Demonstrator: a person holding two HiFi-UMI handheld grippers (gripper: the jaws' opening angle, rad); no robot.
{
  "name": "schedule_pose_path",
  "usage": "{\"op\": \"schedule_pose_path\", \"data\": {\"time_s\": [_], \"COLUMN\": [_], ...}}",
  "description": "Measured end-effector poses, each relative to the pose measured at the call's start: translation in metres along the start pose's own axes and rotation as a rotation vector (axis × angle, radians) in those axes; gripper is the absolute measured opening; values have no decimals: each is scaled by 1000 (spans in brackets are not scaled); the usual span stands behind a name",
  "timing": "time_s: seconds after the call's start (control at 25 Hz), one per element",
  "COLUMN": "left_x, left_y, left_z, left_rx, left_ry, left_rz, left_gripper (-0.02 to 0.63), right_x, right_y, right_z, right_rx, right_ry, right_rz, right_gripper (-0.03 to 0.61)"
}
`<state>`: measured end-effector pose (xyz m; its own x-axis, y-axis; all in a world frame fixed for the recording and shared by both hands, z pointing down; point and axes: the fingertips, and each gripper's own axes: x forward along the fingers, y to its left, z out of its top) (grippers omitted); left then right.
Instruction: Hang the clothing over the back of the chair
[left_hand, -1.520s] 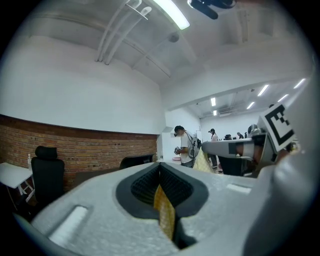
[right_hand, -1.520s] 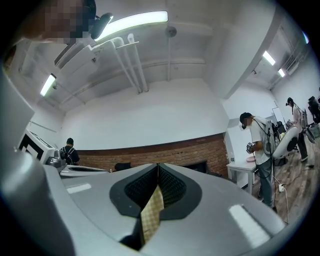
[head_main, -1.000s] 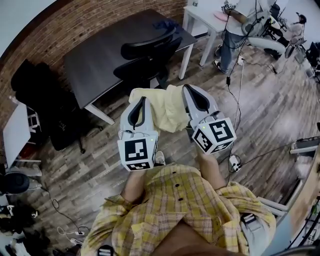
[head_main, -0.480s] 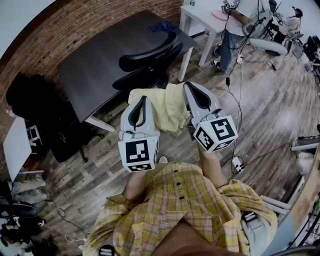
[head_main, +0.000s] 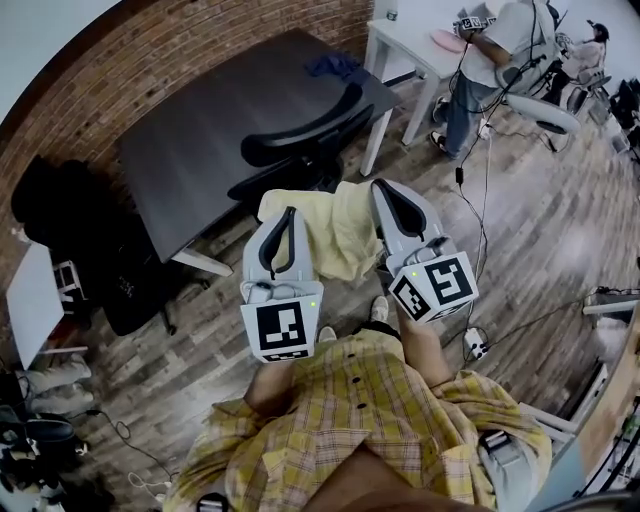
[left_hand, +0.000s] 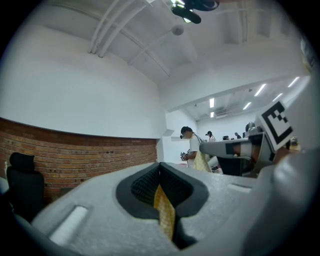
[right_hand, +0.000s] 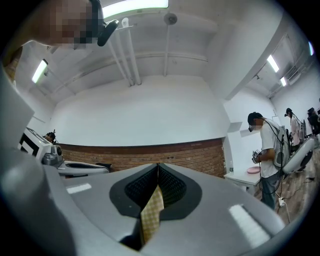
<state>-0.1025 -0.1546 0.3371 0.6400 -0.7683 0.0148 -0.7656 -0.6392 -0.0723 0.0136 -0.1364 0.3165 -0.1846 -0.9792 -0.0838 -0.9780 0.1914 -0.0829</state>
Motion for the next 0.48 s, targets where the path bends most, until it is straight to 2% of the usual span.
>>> {"op": "schedule_pose_path", "data": {"time_s": [0.12, 0.28, 0.48], "left_x": [12, 21, 39], "left_y": [4, -2, 7], "left_z": [9, 17, 34], "left_rx": [-12, 22, 17], "left_ry": [-26, -24, -52], "left_rz": [35, 86, 157], "left_gripper": [4, 5, 4], "right_x": [11, 21, 44], "right_y": [-5, -12, -23], "right_z": [10, 22, 39], "right_rx": [-13, -17, -10], "right_ry": [-14, -28, -60], "right_rz": [41, 114, 194], "right_gripper": [11, 11, 10]}}
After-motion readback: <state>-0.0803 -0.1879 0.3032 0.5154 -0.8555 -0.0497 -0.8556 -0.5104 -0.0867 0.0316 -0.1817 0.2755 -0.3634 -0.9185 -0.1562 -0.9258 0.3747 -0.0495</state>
